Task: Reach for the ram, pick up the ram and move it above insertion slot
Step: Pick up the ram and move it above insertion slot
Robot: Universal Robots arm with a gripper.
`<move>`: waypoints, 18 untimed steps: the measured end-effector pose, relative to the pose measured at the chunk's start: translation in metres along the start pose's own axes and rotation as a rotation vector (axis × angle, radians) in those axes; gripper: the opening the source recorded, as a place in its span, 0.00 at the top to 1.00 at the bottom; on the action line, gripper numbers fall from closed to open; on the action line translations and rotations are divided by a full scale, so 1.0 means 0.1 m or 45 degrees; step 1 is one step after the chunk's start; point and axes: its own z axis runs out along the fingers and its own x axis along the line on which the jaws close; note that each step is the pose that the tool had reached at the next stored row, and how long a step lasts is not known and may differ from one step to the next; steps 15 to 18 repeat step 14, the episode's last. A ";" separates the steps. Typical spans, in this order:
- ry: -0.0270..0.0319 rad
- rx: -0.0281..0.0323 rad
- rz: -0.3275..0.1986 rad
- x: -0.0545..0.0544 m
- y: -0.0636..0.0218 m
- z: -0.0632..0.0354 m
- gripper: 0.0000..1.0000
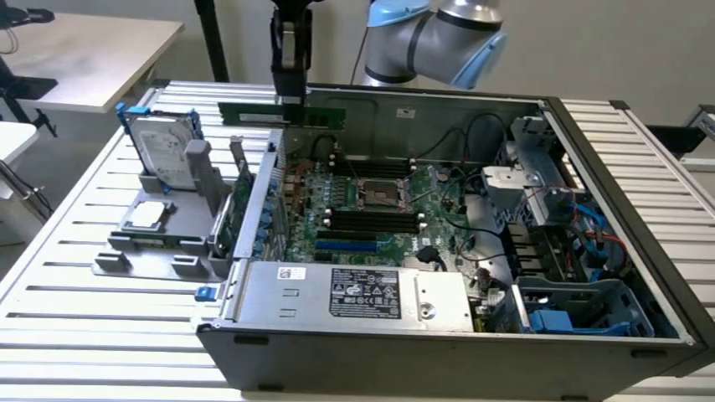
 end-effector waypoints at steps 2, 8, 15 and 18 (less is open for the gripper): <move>0.0001 0.0000 0.000 -0.03 -0.059 -0.004 0.86; 0.0001 0.0009 0.000 -0.06 -0.140 -0.008 0.86; 0.0001 0.0009 0.000 -0.06 -0.140 -0.008 0.86; 0.0001 0.0009 0.000 -0.06 -0.140 -0.008 0.86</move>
